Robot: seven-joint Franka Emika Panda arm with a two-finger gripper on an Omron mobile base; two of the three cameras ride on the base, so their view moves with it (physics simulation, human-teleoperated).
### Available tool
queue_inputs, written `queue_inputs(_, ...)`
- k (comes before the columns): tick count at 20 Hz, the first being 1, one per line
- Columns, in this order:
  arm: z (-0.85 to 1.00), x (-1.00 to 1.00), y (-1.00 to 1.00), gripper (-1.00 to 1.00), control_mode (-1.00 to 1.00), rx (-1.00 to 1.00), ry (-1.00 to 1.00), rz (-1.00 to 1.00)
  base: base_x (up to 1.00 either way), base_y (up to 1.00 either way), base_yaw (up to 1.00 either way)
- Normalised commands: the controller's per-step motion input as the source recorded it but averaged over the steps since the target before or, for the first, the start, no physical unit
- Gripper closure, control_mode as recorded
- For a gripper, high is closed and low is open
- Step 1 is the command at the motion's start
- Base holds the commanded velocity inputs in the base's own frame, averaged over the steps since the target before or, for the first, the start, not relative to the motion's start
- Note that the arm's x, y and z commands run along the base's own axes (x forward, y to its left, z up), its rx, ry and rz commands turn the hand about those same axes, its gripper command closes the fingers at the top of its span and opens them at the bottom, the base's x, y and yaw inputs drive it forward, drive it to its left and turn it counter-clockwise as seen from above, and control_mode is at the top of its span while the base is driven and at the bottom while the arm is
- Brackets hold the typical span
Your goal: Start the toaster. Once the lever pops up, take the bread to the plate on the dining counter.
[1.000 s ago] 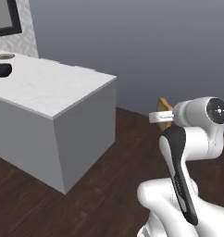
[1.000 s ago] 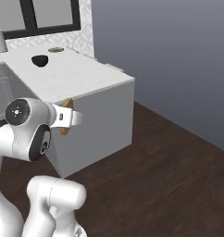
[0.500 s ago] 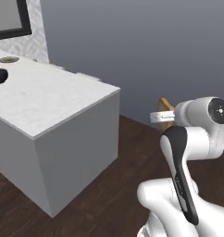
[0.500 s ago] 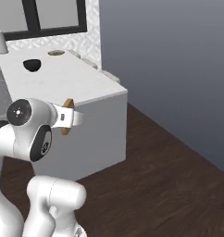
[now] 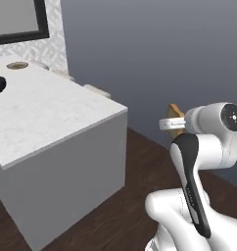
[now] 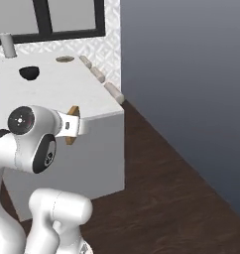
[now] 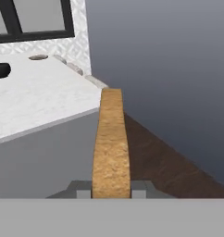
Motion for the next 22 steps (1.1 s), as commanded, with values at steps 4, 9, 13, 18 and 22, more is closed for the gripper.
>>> queue_inputs(4,0.00,0.00,0.00,1.00,1.00,0.00,0.00,0.00,0.69,-0.69,0.33)
queue_inputs(9,0.00,0.00,0.00,1.00,1.00,0.00,0.00,0.00,0.78,-0.48,0.36)
queue_inputs(13,0.00,0.00,0.00,1.00,1.00,0.00,0.00,0.00,0.92,-0.33,0.41)
queue_inputs(18,0.00,0.00,0.00,1.00,1.00,0.00,0.00,0.00,0.91,-0.39,0.43)
queue_inputs(22,0.00,0.00,0.00,1.00,1.00,0.00,0.00,0.00,0.40,-0.66,0.39)
